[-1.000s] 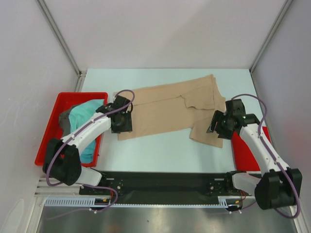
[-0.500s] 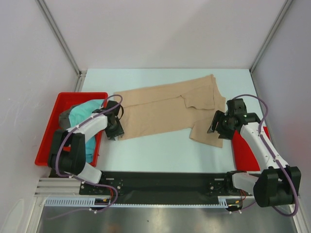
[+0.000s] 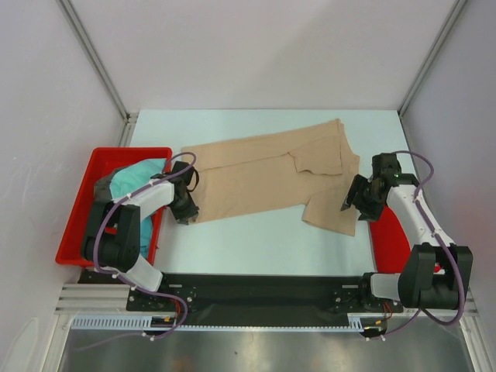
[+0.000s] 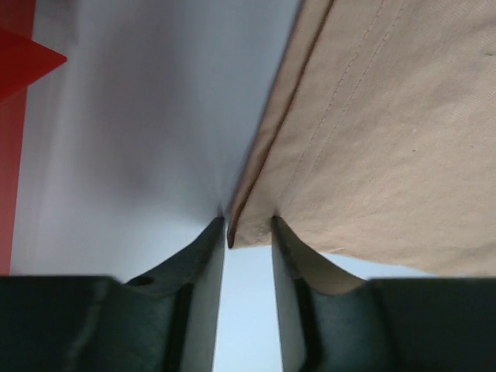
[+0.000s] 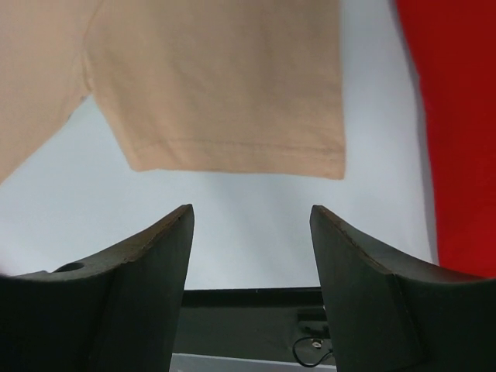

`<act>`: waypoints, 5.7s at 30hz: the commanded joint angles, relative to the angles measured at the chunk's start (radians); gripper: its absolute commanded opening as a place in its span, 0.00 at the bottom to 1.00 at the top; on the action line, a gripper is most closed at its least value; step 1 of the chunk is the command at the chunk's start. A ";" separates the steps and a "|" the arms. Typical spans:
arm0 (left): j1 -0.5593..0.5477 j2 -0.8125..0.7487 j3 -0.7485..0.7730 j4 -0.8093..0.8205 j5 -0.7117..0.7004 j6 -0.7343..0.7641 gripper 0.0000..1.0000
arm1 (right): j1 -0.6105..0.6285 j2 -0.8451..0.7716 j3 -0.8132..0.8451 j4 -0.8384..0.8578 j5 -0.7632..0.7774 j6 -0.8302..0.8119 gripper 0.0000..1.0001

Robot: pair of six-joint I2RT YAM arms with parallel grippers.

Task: Fold and stack the t-shirts
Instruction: Fold the tshirt

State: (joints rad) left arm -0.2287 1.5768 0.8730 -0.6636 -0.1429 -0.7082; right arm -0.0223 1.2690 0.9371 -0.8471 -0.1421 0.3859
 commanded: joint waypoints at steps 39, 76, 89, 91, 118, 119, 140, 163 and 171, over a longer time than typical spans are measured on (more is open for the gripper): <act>0.022 0.012 0.034 0.019 0.078 0.095 0.00 | -0.045 0.512 0.186 0.194 0.237 -0.055 0.42; 0.011 -0.161 0.061 -0.128 0.040 0.096 0.00 | -0.073 0.243 0.240 0.037 0.165 -0.039 0.00; 0.098 0.112 0.380 -0.142 0.002 0.121 0.00 | -0.074 0.592 0.681 0.029 0.081 -0.059 0.00; 0.118 0.127 0.399 -0.139 -0.003 0.127 0.00 | -0.074 0.648 0.719 0.029 0.062 -0.061 0.00; 0.132 0.316 0.534 -0.151 -0.053 0.147 0.00 | -0.062 0.892 0.985 0.039 -0.059 -0.016 0.00; 0.132 0.321 0.544 -0.149 -0.055 0.151 0.00 | -0.064 0.900 0.991 0.037 -0.062 -0.016 0.00; 0.132 0.393 0.627 -0.145 -0.093 0.200 0.30 | -0.076 1.023 1.106 0.022 -0.070 -0.012 0.23; -0.083 0.213 0.422 0.068 0.327 0.259 0.28 | 0.349 0.647 0.582 0.218 -0.023 0.136 0.12; -0.081 0.314 0.463 0.038 0.220 0.265 0.22 | 0.381 0.717 0.591 0.273 -0.002 0.125 0.03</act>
State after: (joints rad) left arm -0.3099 1.8847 1.3003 -0.6449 0.1009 -0.4442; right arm 0.3454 1.9594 1.5032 -0.6373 -0.1524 0.4919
